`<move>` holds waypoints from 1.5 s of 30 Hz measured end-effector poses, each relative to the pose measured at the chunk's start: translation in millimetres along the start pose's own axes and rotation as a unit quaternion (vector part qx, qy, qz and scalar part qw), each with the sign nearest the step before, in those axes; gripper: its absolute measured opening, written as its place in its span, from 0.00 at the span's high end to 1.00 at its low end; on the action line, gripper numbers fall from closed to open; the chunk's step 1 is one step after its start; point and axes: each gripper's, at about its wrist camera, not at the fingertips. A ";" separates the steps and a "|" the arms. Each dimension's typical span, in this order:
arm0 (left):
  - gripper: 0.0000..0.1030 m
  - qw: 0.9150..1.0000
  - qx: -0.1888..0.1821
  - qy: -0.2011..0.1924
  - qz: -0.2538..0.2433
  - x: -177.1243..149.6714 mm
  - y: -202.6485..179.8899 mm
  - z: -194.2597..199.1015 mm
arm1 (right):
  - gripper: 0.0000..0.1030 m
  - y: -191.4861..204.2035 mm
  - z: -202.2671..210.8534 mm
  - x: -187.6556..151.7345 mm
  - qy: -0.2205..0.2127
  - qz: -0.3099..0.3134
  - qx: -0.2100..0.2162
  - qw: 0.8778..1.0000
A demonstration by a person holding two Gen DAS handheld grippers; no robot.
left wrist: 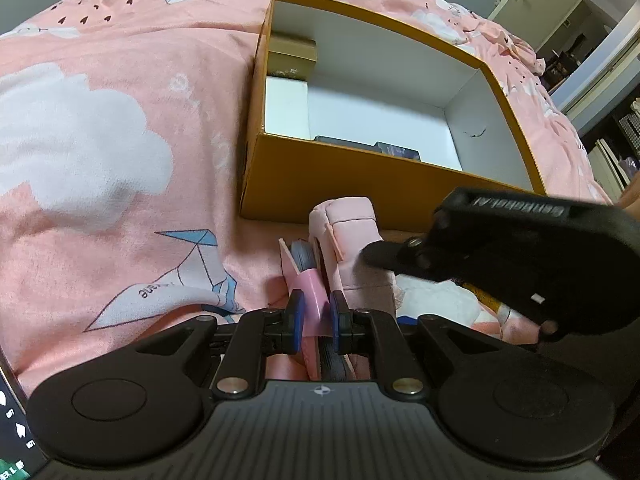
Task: Organize objects
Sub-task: 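Lift the pink card holder with the left gripper while the right lifts the backpack, then lower the pink backpack into the orange box and open the right gripper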
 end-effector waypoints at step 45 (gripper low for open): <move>0.77 1.000 0.012 -0.007 -0.028 2.0 -14.4 5.5 | 0.74 -68.9 98.3 -151.3 0.080 -0.731 0.014 0.677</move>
Point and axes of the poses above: each gripper's, at about its wrist camera, not at the fingertips, and z roughly against the way its jaws point, y to its left, x to its top, and after that the axes turned 15 degrees about -x, right-handed
